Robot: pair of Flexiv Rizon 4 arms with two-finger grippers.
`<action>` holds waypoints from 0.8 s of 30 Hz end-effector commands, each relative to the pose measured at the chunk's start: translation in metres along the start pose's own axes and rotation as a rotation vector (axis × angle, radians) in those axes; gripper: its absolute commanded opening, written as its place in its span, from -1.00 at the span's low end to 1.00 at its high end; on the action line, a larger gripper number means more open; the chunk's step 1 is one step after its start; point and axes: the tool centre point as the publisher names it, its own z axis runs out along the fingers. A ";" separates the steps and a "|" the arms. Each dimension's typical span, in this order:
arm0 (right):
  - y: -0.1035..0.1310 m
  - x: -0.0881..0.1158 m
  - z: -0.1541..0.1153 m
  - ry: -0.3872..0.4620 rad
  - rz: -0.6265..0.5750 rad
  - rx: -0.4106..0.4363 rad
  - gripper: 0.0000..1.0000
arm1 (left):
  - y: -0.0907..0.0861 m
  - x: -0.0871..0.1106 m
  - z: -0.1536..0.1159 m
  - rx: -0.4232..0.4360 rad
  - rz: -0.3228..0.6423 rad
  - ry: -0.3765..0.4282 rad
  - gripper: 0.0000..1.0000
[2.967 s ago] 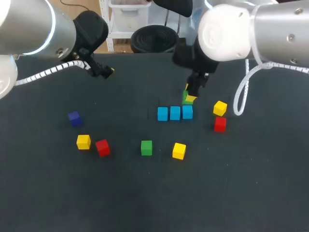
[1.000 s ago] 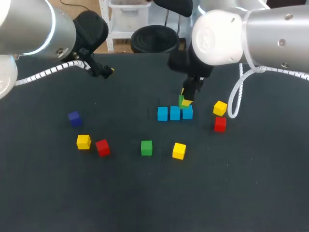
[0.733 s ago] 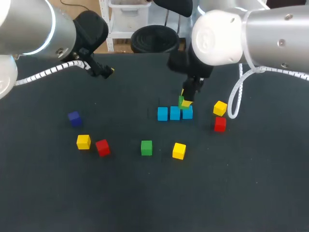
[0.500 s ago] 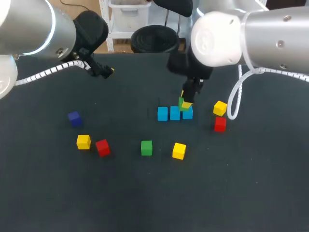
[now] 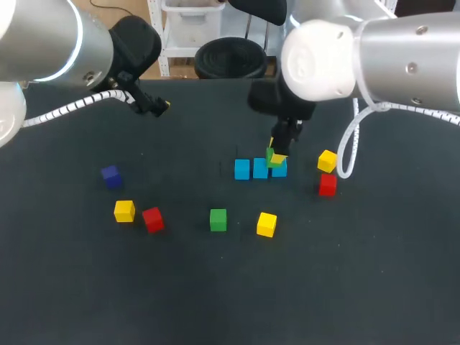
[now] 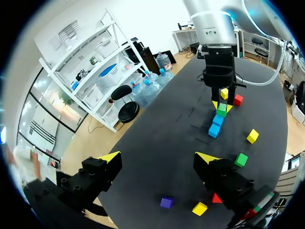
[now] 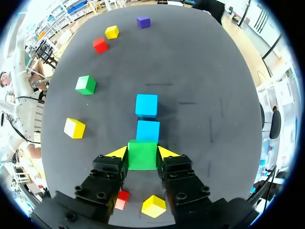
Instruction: Place the blue cubes, place green cubes on the blue cubes, place the yellow cubes on the green cubes, then place the red cubes on the yellow cubes, and place purple cube on the red cubes.
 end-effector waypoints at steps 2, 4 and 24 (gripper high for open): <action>-0.001 0.000 0.001 0.002 -0.005 -0.002 -1.00 | -0.001 0.000 0.000 -0.003 -0.001 0.002 1.00; -0.002 0.000 0.001 0.003 -0.008 0.000 -1.00 | -0.001 0.000 0.000 -0.003 -0.001 0.002 1.00; -0.006 -0.002 0.002 0.013 -0.024 0.002 -1.00 | -0.001 0.000 0.000 -0.003 -0.001 0.002 1.00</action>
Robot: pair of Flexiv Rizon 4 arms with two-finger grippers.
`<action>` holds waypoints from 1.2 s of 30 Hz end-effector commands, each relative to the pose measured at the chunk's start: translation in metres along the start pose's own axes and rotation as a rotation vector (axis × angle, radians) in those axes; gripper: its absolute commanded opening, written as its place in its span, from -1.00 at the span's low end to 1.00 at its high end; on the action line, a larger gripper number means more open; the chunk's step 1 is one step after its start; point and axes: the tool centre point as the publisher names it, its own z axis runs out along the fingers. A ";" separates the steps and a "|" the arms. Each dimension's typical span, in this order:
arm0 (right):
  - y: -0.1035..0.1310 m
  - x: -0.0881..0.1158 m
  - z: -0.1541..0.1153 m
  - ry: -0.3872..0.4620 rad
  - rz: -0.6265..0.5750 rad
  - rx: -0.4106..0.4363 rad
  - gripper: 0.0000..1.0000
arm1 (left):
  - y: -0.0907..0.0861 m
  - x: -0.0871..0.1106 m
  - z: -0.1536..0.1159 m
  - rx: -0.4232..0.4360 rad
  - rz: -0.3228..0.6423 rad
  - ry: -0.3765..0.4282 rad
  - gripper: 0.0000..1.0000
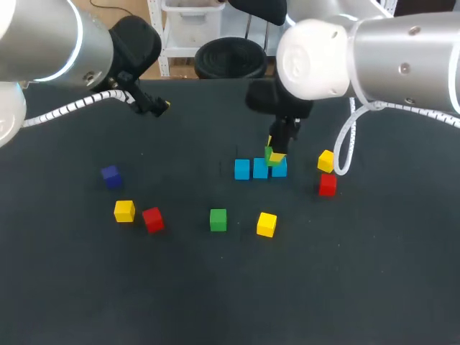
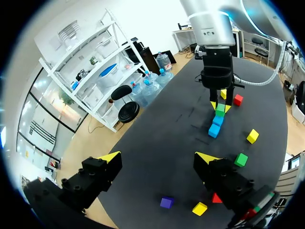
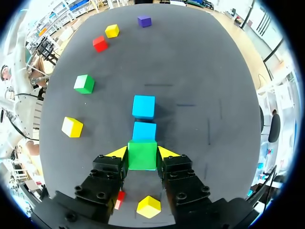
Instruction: Place the blue cubes, place green cubes on the blue cubes, place the yellow cubes on the green cubes, then place the red cubes on the yellow cubes, and place purple cube on the red cubes.
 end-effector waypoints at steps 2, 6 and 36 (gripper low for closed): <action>-0.001 0.001 0.002 0.006 0.001 0.000 -1.00 | -0.001 0.000 0.000 -0.003 -0.001 0.002 1.00; -0.001 0.002 0.003 0.006 0.002 -0.001 -1.00 | -0.001 0.000 0.000 -0.003 -0.001 0.002 1.00; -0.002 -0.001 0.007 0.003 0.004 -0.014 -1.00 | -0.001 0.000 0.000 -0.003 -0.001 0.002 1.00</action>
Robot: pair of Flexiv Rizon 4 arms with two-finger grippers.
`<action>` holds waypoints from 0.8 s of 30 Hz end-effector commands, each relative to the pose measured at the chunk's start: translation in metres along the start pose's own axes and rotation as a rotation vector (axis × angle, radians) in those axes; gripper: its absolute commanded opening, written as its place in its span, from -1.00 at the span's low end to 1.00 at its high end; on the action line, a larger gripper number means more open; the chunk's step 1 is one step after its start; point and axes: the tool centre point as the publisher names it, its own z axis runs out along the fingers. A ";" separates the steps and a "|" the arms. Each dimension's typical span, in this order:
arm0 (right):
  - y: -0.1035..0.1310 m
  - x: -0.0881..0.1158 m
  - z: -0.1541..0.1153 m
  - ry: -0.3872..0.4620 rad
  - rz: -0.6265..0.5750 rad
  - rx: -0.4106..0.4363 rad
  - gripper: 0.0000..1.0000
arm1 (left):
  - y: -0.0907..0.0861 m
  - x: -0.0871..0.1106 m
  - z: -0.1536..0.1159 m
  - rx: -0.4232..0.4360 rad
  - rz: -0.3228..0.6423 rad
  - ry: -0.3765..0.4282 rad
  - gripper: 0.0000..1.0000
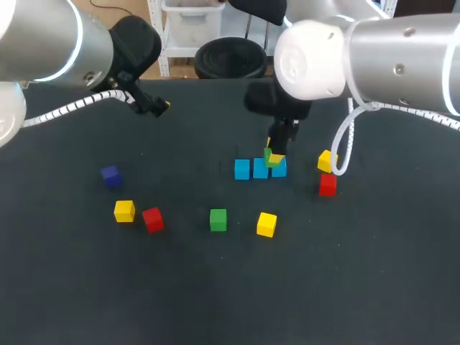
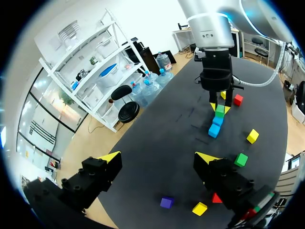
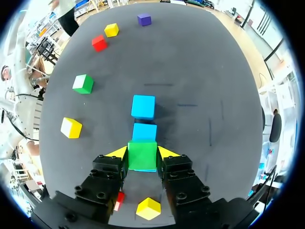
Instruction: Place the blue cubes, place green cubes on the blue cubes, place the yellow cubes on the green cubes, then place the red cubes on the yellow cubes, and place purple cube on the red cubes.
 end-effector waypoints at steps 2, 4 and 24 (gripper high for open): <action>0.000 0.000 0.003 0.001 -0.001 -0.005 -1.00 | -0.001 0.000 0.000 -0.003 -0.001 0.002 1.00; 0.000 0.000 0.003 0.004 -0.002 -0.007 -1.00 | -0.001 0.000 0.000 -0.003 -0.001 0.002 1.00; -0.001 0.003 0.004 0.008 0.001 -0.010 -1.00 | -0.001 0.000 0.000 -0.003 -0.001 0.002 1.00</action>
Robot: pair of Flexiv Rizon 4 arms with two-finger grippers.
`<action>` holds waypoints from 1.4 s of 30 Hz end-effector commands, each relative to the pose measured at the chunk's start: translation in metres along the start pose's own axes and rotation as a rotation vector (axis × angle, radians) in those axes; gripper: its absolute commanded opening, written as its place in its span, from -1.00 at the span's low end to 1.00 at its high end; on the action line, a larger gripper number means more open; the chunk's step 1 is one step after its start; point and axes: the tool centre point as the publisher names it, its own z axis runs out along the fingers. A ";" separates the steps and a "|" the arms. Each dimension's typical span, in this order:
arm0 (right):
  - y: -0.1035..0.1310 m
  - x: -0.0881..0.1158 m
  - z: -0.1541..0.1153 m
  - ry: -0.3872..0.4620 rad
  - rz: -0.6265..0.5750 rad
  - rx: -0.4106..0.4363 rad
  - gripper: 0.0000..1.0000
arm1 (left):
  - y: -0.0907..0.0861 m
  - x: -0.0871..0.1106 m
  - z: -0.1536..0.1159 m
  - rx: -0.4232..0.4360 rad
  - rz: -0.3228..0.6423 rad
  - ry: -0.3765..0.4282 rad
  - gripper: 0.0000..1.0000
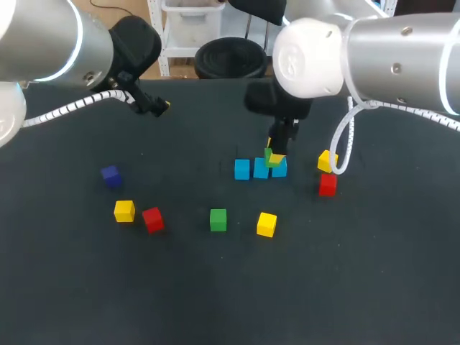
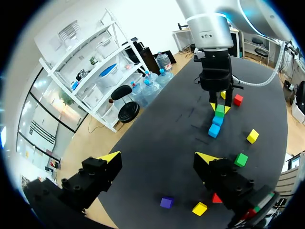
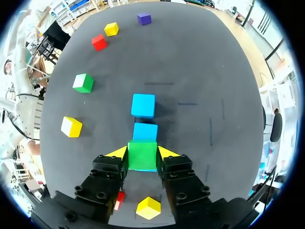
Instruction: Place the blue cubes, place green cubes on the blue cubes, place the yellow cubes on the green cubes, then place the red cubes on the yellow cubes, and place purple cube on the red cubes.
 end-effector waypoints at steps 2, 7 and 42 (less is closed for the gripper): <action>0.000 0.001 0.003 -0.003 0.001 -0.002 -1.00 | -0.001 0.000 0.000 -0.003 -0.001 0.002 1.00; 0.000 0.000 0.004 -0.003 0.000 -0.003 -1.00 | -0.001 0.000 0.000 -0.003 -0.001 0.002 1.00; -0.001 0.000 0.003 0.001 0.067 -0.045 1.00 | -0.001 0.000 0.000 -0.003 -0.001 0.002 1.00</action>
